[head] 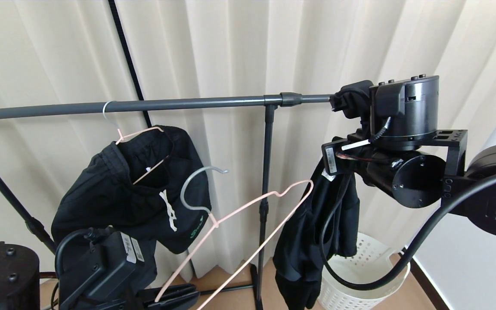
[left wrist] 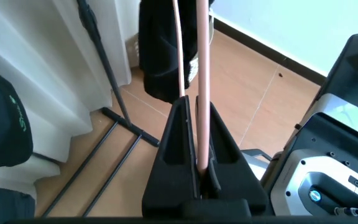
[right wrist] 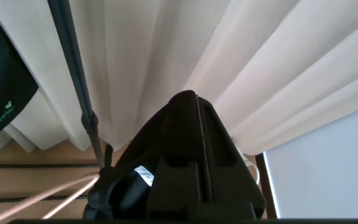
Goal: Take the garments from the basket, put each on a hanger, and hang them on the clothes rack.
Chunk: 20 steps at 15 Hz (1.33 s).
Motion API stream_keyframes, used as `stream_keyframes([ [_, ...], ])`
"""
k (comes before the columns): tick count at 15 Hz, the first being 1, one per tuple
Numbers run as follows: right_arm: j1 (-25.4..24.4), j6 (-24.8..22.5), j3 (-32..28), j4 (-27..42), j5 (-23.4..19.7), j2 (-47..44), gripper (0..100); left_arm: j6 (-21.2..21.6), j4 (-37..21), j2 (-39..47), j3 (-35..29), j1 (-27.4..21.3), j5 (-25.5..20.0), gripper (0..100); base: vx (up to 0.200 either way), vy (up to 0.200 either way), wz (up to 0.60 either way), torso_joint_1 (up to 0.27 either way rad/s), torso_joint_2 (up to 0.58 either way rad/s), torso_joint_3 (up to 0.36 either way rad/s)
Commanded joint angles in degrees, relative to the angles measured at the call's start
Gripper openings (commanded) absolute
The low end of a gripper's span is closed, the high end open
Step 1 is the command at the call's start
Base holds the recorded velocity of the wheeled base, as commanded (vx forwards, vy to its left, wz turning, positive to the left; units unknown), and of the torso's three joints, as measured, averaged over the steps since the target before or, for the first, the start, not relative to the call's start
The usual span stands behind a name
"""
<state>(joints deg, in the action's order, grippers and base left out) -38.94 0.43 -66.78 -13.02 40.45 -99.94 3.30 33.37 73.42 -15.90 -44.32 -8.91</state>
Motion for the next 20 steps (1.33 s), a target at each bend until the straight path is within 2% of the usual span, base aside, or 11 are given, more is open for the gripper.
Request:
stream_keyframes([
  [1,0.0,0.0,-0.1,-0.2,0.0,-0.6,0,-0.1,0.0,0.3,0.1,-0.9,0.0,0,0.000,0.000,0.00,0.000,0.00,0.000],
  [9,-6.8,0.1,3.4,-0.3,1.7,0.3,0,-2.1,5.5,3.7,0.3,-1.3,0.2,0,0.000,0.000,0.00,0.000,0.00,0.000],
  [14,-9.3,0.0,5.9,-0.1,1.3,3.0,0,-2.2,6.3,4.0,0.4,-1.1,0.2,0,0.000,0.000,0.00,0.000,0.00,0.000],
  [15,-9.9,0.1,6.3,0.0,0.7,3.8,0,-2.2,6.3,3.8,0.5,-1.2,0.2,0,0.000,0.000,0.00,0.000,0.00,0.000],
  [20,-10.5,0.2,9.0,-0.3,-10.8,6.2,0,-2.0,7.5,3.3,1.4,-1.6,0.2,0,0.000,0.000,0.00,0.000,0.00,0.000],
])
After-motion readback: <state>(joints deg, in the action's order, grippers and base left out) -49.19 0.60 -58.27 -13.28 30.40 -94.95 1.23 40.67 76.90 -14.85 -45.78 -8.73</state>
